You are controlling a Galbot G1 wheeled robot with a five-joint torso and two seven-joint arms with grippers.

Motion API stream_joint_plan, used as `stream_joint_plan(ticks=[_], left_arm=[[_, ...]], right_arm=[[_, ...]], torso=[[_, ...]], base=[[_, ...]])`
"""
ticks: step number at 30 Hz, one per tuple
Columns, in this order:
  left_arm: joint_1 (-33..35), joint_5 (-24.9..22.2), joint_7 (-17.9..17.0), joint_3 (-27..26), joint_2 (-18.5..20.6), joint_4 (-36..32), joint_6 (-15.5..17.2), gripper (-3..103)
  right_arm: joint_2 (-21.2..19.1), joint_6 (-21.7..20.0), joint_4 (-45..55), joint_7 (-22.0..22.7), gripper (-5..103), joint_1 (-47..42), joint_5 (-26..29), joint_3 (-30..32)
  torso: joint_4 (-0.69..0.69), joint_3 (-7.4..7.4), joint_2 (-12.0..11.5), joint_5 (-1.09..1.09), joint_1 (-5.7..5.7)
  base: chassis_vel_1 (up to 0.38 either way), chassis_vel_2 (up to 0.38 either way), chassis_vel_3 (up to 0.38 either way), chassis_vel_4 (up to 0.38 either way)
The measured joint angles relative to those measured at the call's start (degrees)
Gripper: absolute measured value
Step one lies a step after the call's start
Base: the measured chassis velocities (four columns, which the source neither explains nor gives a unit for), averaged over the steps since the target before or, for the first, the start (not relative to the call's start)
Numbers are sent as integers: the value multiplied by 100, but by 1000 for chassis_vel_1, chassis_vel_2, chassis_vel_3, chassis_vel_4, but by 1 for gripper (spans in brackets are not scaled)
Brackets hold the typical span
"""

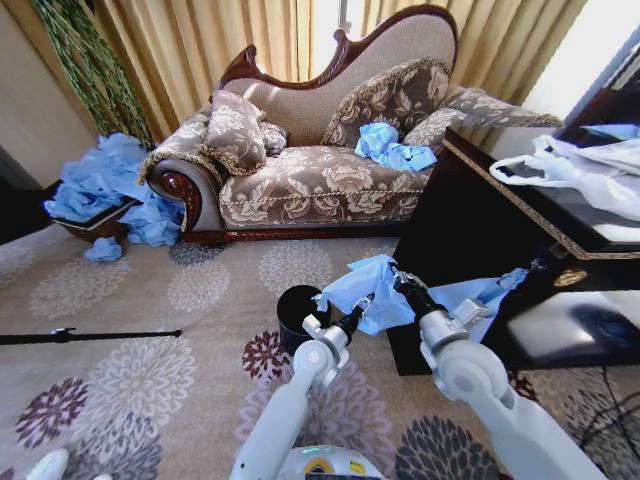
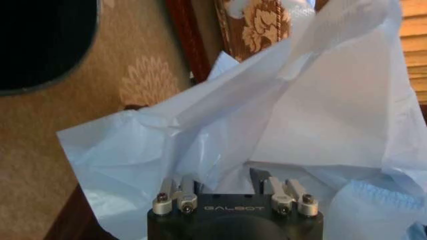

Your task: Place a garbage bag over the trash bin.

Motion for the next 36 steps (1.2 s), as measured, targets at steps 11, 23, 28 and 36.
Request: stream_joint_plan(ticks=[11,23,28,36], left_arm=[[84,46,-38,9,438,-195,35,24],[145,0,-40,-63,1493,-1150,536,0],[53,-181,-20,-376,2168,-1765,614,0],[-162,-193,223,-729,3110,-2272,576,0]], right_arm=[[18,0,62,6,0,-92,51,154],[-4,0,74,-41,0,-150,63,284],[-11,-4,119,-99,0,-86,87,181],[188,-16,104,-56,0,364,91,-396]], torso=[[0,0,0,-1,0],[0,0,0,-1,0],[0,0,0,-3,0],[0,0,0,-3,1]], base=[[0,0,0,0],[0,0,0,0],[0,0,0,0],[0,0,0,0]])
